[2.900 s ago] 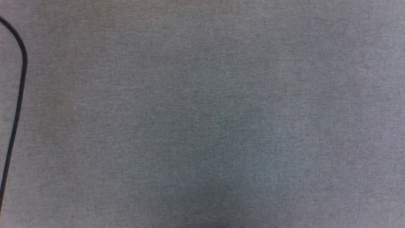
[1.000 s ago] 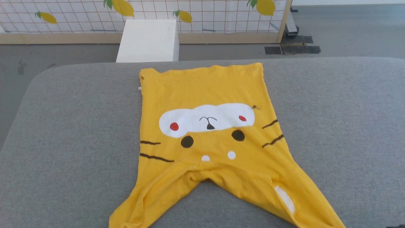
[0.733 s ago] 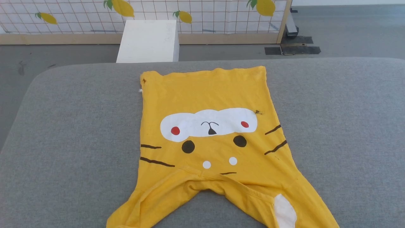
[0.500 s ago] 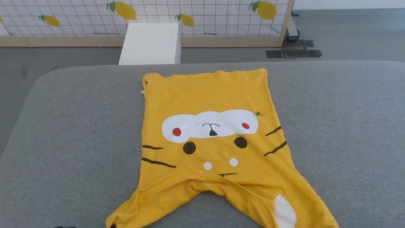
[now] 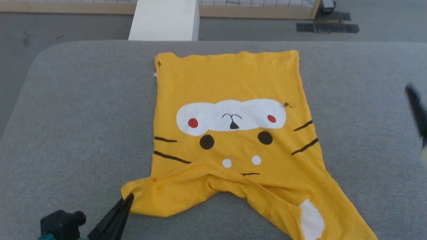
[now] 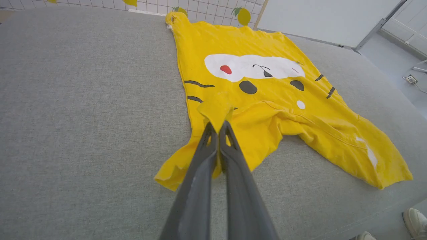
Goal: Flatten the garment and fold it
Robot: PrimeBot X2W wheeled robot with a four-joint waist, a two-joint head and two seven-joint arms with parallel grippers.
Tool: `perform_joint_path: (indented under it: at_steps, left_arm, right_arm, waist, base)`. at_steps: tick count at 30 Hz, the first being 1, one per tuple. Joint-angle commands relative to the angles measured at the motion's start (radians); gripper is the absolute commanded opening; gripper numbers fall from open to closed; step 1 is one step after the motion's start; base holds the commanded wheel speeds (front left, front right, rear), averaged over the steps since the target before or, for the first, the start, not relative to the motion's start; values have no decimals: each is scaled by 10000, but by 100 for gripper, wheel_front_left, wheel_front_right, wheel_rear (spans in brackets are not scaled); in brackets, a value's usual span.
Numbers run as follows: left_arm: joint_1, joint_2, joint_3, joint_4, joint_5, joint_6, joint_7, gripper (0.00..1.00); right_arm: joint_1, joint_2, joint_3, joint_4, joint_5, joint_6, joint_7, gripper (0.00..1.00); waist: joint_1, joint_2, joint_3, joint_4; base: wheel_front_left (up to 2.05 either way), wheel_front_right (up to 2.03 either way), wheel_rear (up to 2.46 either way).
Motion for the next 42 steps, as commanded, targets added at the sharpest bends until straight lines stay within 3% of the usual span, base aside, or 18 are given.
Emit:
perform_joint_path:
  at_steps: [1, 9, 15, 22, 31, 33, 34, 35, 36, 37, 42]
  left_arm:
    - [-330, 45, 48, -253, 98, 22, -18, 0]
    - [-1358, -28, -66, -1133, 557, -175, -6, 0]
    - [-2008, -215, -194, -1390, 766, -413, -154, 0]
    - [-2659, -442, -419, -1399, 925, -732, -283, 0]
    - [-3039, -658, -557, -1020, 965, -925, -463, 0]
    - [-3080, -684, -565, -955, 956, -937, -484, 0]
    - [-3093, -692, -564, -921, 953, -940, -497, 0]
    - [-3099, -696, -562, -898, 952, -939, -508, 0]
    - [-3100, -695, -554, -872, 952, -935, -523, 0]
    - [-3094, -692, -545, -854, 955, -927, -536, 0]
    - [-3037, -632, -436, -821, 1046, -819, -643, 0]
  right_arm:
    - [-984, -125, 53, 172, -256, -15, 361, 100]
    - [-5764, 339, 598, 1968, -1631, -15, 2086, 100]
    - [-7976, 801, 495, 3458, -2668, -15, 2944, 100]
    - [-9107, 1155, 133, 4646, -3587, -15, 3556, 100]
    - [-8954, 1596, -527, 5339, -4264, -15, 4235, 100]
    - [-8863, 1635, -691, 5393, -4312, -15, 4322, 78]
    - [-8809, 1643, -756, 5422, -4343, -15, 4354, 47]
    - [-8775, 1647, -806, 5436, -4356, -15, 4351, 38]
    - [-8739, 1651, -869, 5445, -4377, -15, 4313, 5]
    - [-8704, 1647, -882, 5456, -4399, -15, 4284, 0]
    - [-8642, 1570, -882, 5408, -4419, -15, 3562, 0]
  waist:
    - [1, 0, 969, 462]
    - [1, 0, 2660, 1107]
    - [1, 0, 3788, 1569]
    - [1, 0, 4836, 2092]
    - [1, 0, 5327, 2418]
    - [1, 0, 5344, 2473]
    - [1, 0, 5348, 2496]
    - [1, 0, 5350, 2512]
    - [1, 0, 5351, 2515]
    - [1, 0, 5345, 2502]
    - [1, 0, 5091, 2216]
  base:
    - [0, 0, 0]
    - [0, 0, 0]
    - [0, 0, 0]
    - [0, 0, 0]
    - [0, 0, 0]
    - [0, 0, 0]
    - [0, 0, 0]
    - [0, 0, 0]
    - [0, 0, 0]
    - [0, 0, 0]
    - [0, 0, 0]
